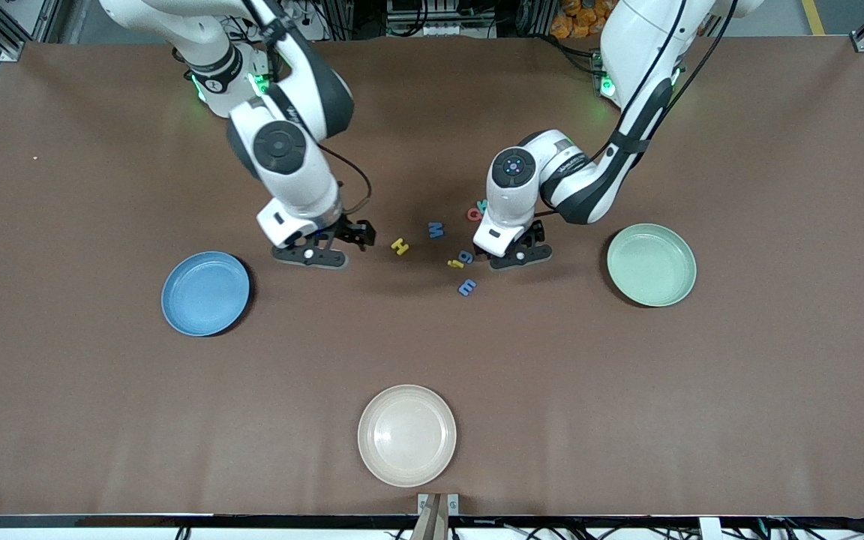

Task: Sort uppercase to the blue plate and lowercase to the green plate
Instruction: 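Lower the left gripper onto the W while the right gripper reaches the H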

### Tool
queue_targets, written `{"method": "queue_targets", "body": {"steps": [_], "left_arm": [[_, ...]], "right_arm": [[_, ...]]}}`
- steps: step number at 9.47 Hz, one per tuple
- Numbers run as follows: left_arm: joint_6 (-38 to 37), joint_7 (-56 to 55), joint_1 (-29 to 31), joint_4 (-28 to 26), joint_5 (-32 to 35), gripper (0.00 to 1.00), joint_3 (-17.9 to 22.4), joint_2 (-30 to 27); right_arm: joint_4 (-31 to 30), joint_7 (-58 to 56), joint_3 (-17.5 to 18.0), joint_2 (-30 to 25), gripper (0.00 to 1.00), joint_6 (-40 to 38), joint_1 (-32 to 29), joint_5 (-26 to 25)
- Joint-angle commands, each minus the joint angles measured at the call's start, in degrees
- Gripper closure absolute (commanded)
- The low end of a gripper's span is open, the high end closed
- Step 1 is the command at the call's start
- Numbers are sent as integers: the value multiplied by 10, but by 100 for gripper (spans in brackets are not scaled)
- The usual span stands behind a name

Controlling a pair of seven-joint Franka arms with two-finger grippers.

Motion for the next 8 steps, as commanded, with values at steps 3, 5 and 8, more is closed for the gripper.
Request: {"method": "queue_targets", "body": {"steps": [3, 5, 8], "left_arm": [[13, 13, 12, 4, 23, 0, -2, 4], [13, 46, 21, 4, 21, 0, -3, 3], [15, 53, 21, 2, 20, 0, -6, 5]], "right_arm": [[9, 269, -6, 82, 0, 82, 59, -6], [9, 342, -6, 99, 1, 82, 59, -5], [14, 411, -5, 138, 10, 130, 59, 2]]}}
